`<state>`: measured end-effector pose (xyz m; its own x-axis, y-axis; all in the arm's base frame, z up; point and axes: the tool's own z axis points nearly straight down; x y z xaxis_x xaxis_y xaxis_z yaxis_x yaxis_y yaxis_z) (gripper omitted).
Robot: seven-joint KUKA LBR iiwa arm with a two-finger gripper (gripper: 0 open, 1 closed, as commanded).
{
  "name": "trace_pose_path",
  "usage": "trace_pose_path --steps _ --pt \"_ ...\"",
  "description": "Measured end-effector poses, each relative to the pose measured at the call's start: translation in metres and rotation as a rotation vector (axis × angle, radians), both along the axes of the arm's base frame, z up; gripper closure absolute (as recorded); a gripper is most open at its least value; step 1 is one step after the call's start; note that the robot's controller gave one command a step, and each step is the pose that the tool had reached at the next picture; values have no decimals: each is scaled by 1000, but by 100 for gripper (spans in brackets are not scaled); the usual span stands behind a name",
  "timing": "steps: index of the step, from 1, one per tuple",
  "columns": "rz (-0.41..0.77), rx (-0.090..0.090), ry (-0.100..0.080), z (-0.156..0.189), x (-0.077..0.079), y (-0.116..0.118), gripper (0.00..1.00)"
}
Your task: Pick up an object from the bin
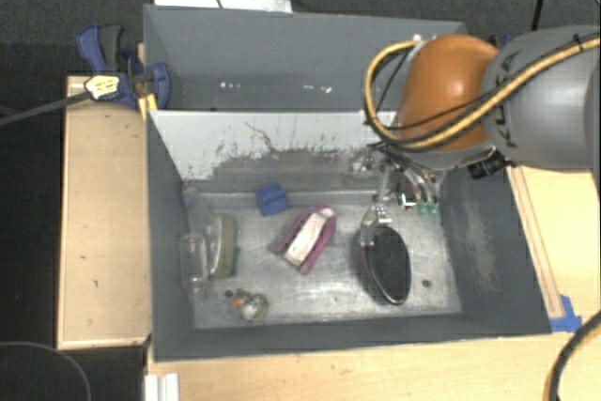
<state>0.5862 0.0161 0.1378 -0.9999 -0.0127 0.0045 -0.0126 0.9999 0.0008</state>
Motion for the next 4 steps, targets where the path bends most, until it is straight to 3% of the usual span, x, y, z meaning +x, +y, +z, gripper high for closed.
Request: trace_pose_path --steps 1,2,3,4 --pt "315 -2 -30 -43 -34 31 0" --pt "323 1 -21 -40 -80 61 0" --pt "532 -5 -43 -54 -67 99 0" --pt "592 5 -16 -36 -99 158 0"
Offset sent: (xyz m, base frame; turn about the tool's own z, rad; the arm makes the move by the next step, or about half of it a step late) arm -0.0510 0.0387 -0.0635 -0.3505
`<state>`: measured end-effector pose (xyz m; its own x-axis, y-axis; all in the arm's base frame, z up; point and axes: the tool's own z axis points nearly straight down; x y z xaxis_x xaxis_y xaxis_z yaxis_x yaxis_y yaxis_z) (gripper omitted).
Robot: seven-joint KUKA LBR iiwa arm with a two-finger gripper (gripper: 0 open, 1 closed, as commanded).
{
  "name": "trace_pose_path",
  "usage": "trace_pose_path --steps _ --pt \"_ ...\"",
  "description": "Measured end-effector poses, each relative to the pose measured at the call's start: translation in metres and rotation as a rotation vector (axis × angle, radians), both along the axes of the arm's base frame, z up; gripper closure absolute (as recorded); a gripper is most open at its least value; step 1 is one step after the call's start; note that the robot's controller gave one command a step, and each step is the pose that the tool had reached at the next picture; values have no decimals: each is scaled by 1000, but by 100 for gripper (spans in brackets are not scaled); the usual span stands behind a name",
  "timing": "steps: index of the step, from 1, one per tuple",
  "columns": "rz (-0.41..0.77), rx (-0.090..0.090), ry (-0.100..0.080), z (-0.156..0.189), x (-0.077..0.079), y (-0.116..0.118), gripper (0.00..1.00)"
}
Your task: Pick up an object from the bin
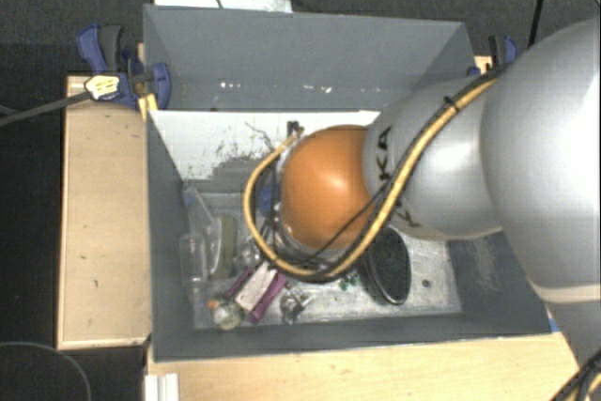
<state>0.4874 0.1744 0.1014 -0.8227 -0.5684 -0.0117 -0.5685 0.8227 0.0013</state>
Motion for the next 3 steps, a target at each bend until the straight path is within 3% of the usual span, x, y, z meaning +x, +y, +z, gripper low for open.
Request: trace_pose_path --steps 1,2,3 --pt "-8 -3 2 -1 1 -4 100" --pt "-17 -3 -3 169 1 0 100" --pt "-146 -8 14 38 10 -8 100"
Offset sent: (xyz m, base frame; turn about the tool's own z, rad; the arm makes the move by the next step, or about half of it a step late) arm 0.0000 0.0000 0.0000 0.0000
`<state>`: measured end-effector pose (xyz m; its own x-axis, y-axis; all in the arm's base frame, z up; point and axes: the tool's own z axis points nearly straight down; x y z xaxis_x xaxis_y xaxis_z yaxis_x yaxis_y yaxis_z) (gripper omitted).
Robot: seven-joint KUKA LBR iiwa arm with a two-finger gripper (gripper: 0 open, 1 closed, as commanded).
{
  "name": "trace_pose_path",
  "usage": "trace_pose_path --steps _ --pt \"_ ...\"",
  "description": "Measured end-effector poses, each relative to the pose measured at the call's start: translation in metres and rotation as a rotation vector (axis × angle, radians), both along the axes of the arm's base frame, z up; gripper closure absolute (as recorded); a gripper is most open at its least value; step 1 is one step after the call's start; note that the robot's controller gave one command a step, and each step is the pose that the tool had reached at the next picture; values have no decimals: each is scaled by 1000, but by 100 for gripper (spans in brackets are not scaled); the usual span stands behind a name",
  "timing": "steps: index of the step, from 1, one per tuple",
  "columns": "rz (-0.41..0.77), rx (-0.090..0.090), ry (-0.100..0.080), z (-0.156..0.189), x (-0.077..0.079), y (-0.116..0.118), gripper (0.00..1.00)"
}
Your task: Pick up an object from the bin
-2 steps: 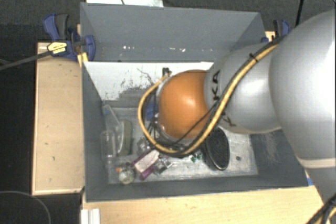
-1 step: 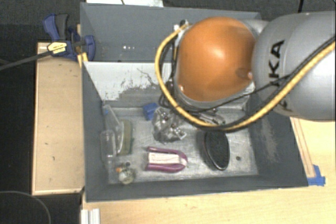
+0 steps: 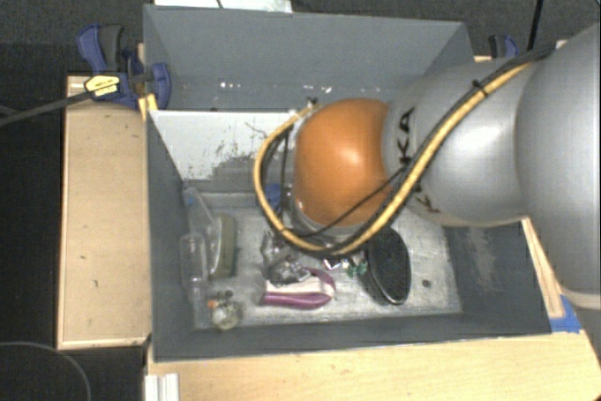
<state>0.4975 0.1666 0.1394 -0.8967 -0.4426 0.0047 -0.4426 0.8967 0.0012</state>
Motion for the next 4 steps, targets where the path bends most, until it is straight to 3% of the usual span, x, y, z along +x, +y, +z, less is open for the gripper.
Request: trace_pose_path --steps 1,2,3,4 --pt "0 3 -7 4 1 1 0" --pt "46 4 -12 -69 -2 -56 0" --pt "49 6 -18 -66 0 -53 100" --pt "337 1 -11 95 -11 -89 100"
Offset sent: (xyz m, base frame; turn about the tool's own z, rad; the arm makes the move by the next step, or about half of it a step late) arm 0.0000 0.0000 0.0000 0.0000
